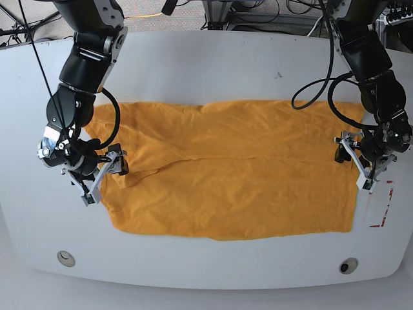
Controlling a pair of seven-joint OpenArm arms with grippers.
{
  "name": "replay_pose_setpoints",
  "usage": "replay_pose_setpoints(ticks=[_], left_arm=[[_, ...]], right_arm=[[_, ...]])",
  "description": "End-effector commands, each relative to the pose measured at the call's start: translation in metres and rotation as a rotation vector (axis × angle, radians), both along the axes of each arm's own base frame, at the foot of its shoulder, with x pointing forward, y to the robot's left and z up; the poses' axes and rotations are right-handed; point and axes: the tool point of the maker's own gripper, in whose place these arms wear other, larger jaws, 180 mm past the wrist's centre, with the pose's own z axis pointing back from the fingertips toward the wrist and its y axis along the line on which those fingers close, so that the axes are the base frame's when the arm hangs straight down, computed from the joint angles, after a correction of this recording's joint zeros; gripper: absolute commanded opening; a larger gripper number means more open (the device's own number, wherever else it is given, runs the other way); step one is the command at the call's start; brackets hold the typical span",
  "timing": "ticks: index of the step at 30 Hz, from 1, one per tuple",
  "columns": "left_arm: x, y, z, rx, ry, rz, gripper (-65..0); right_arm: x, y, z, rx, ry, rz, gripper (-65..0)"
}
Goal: Fold the T-shirt properly
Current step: 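Fold the grasped edge with both grippers toward the collar, then pull the shirt with both grippers toward the robot and release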
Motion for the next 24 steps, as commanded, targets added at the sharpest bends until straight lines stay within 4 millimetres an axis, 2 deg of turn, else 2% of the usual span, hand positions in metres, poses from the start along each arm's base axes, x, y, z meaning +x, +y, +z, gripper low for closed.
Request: replay_pose_setpoints(ticks=[1, 4, 7, 11, 15, 20, 24], left_arm=[[0.012, 0.016, 0.025, 0.034, -0.066, 0.006, -24.2], [0.013, 0.016, 0.028, 0.036, -0.074, 0.004, -24.2], [0.009, 0.014, 0.04, 0.061, -0.096, -0.007, -24.2], [-0.02, 0.006, 0.026, 0.068, -0.055, -0.033, -24.2], [-0.04, -0.015, 0.006, 0.035, -0.019, -0.05, -24.2], [-0.069, -0.022, -0.03, 0.014, 0.085, -0.036, -24.3], [-0.089, -0.021, -0.044, 0.024, 0.136, -0.03, -24.3]], right_arm=[[0.001, -0.018, 0.022, -0.053, -0.068, -0.011, -8.7], [-0.01, -0.021, 0.022, -0.083, -0.073, -0.008, -1.3], [-0.032, -0.028, 0.019, -0.131, -0.047, -0.013, -0.8], [-0.059, -0.051, 0.017, -0.156, -0.027, -0.087, -0.8], [-0.076, -0.059, 0.005, -0.163, 0.016, -0.101, -0.8], [-0.096, -0.06, -0.011, -0.168, 0.069, -0.097, -0.8], [-0.104, -0.058, -0.019, -0.164, 0.092, -0.095, -1.0]])
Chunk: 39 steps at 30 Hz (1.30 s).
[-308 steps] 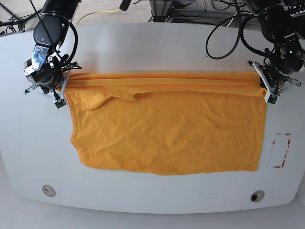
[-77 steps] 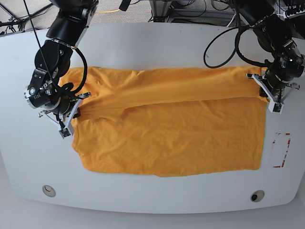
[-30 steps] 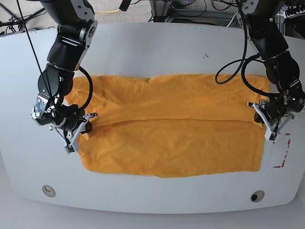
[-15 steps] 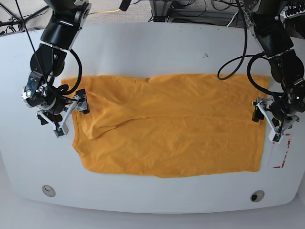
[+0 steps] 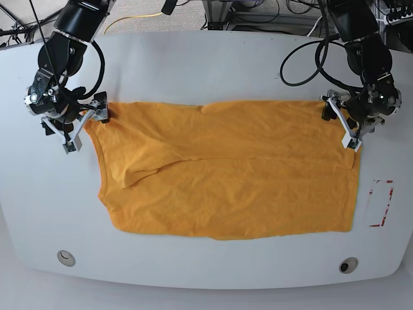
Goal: Fold the T-shirt properly
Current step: 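Pull the shirt with both grippers toward the robot and release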
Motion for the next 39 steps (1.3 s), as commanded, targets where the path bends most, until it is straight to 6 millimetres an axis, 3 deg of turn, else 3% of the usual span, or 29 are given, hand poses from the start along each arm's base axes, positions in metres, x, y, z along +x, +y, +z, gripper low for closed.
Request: replay_pose_setpoints(ticks=[1, 4, 7, 13, 18, 28, 35, 39], left_arm=[[0.003, 0.005, 0.008, 0.011, -0.034, -0.003, -24.3], [-0.004, 0.008, 0.003, 0.002, -0.057, 0.004, -24.3], [-0.007, 0.015, 0.004, -0.002, -0.08, 0.032, -24.3], [-0.012, 0.036, 0.011, 0.008, -0.101, 0.099, -24.3], [-0.013, 0.046, 0.014, 0.014, -0.113, 0.132, -24.3], [-0.011, 0.045, 0.017, 0.017, -0.121, 0.127, -24.2], [-0.018, 0.044, 0.002, -0.007, -0.079, 0.139, -24.6], [-0.022, 0.044, -0.005, -0.019, -0.058, 0.146, -40.7]], right_arm=[[0.008, -0.004, 0.011, -0.012, -0.041, 0.002, -1.0], [0.005, -0.003, 0.007, -0.002, -0.032, -0.001, -4.4], [0.002, 0.002, -0.006, 0.032, 0.003, -0.011, -13.5], [-0.004, -0.001, -0.027, 0.095, 0.043, -0.061, -43.8], [-0.01, -0.005, -0.038, 0.119, 0.073, -0.09, -60.7], [-0.01, -0.006, -0.035, 0.11, 0.069, -0.085, -62.3], [-0.01, -0.007, -0.035, 0.11, 0.068, -0.088, -62.3], [-0.01, -0.007, -0.035, 0.11, 0.068, -0.088, -62.3]])
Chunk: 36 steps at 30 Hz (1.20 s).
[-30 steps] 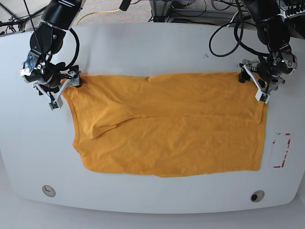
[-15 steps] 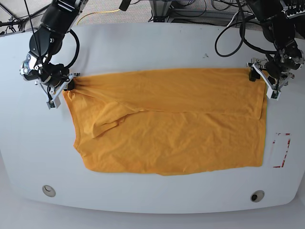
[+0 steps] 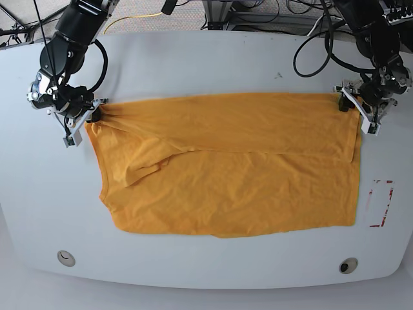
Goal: Fold the T-shirt properly
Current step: 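Pull the shirt with both grippers toward the robot and release, then move both grippers to the shirt's hem corners and grasp them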
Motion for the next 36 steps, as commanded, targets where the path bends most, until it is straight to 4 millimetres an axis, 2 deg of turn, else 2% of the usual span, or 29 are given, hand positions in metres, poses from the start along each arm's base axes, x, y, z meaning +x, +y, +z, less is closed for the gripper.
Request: replay_pose_setpoints(ticks=[1, 3, 4, 8, 11, 15, 18, 24, 30, 36], left_arm=[[-0.004, 0.005, -0.004, 0.008, 0.028, 0.003, -50.0], [-0.007, 0.004, -0.01, -0.004, 0.044, 0.009, -61.5], [-0.006, 0.004, -0.011, -0.01, 0.046, 0.009, -63.3], [-0.004, 0.002, -0.013, -0.016, 0.051, 0.008, -63.2], [-0.001, 0.003, -0.004, 0.006, 0.033, 0.0, -63.3], [-0.017, 0.005, 0.005, 0.06, 0.065, -0.02, -63.3], [-0.025, 0.006, 0.013, 0.098, 0.071, -0.034, -63.3], [-0.048, 0.007, 0.016, 0.143, 0.099, -0.06, -63.1], [-0.08, 0.011, 0.018, 0.194, 0.151, -0.092, -62.9], [-0.106, 0.012, 0.01, 0.197, 0.214, -0.102, -62.8]], right_arm=[[-0.005, -0.01, 0.0, -0.042, 0.034, 0.0, -62.3], [-0.005, -0.01, 0.0, -0.042, 0.034, 0.0, -62.3], [-0.005, -0.01, 0.0, -0.042, 0.034, 0.0, -62.5], [-0.006, -0.01, 0.0, -0.044, 0.038, 0.0, -62.8], [-0.008, -0.011, 0.004, -0.059, 0.029, 0.003, -62.8], [-0.016, -0.014, 0.014, -0.104, 0.011, 0.017, -62.8], [-0.029, -0.017, 0.017, -0.143, 0.031, 0.029, -62.8], [-0.06, -0.023, 0.017, -0.189, 0.086, 0.035, -62.8], [-0.097, -0.031, 0.019, -0.236, 0.133, 0.031, -62.8], [-0.128, -0.033, 0.019, -0.268, 0.183, 0.047, -62.3]])
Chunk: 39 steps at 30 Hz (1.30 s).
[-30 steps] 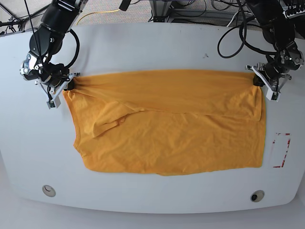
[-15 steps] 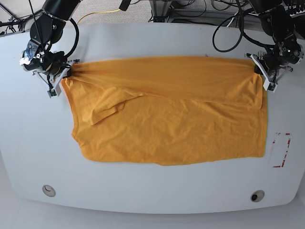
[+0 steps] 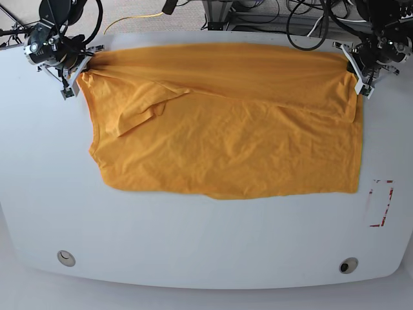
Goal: Fold the T-shirt properly
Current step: 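Move both grippers to the shirt's hem corners and grasp them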
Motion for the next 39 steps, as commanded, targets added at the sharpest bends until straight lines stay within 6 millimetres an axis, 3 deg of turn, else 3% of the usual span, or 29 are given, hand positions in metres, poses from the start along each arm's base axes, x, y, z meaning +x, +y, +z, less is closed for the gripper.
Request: replay_pose_setpoints(ticks=[1, 5, 10, 14, 19, 28, 35, 39], left_arm=[[-0.006, 0.013, 0.006, 0.055, 0.017, 0.003, -62.8], [-0.007, 0.009, 0.003, 0.05, 0.025, -0.011, -59.2], [-0.002, 0.003, 0.005, 0.047, 0.017, -0.031, -40.0], [0.01, -0.002, 0.018, 0.061, -0.032, -0.053, -27.8], [0.027, -0.003, 0.038, 0.098, -0.084, -0.071, -26.9], [0.077, 0.005, 0.074, 0.109, -0.197, -0.028, -27.1], [0.107, 0.006, 0.095, 0.114, -0.283, -0.02, -27.1], [0.13, 0.013, 0.109, 0.169, -0.319, -0.004, -27.1]], right_arm=[[-0.009, -0.015, 0.008, -0.065, 0.013, -0.003, -62.3], [-0.013, -0.018, 0.009, -0.07, 0.015, -0.016, -56.9], [-0.011, -0.023, 0.02, -0.092, -0.022, -0.042, -26.2], [0.004, -0.025, 0.035, -0.109, -0.086, -0.052, -9.7], [0.028, -0.018, 0.05, -0.096, -0.167, -0.039, -8.2], [0.098, 0.0, 0.081, -0.039, -0.341, 0.005, -8.2], [0.148, 0.0, 0.09, -0.056, -0.362, 0.009, -8.2], [0.189, 0.007, 0.088, -0.012, -0.361, 0.019, -8.2]])
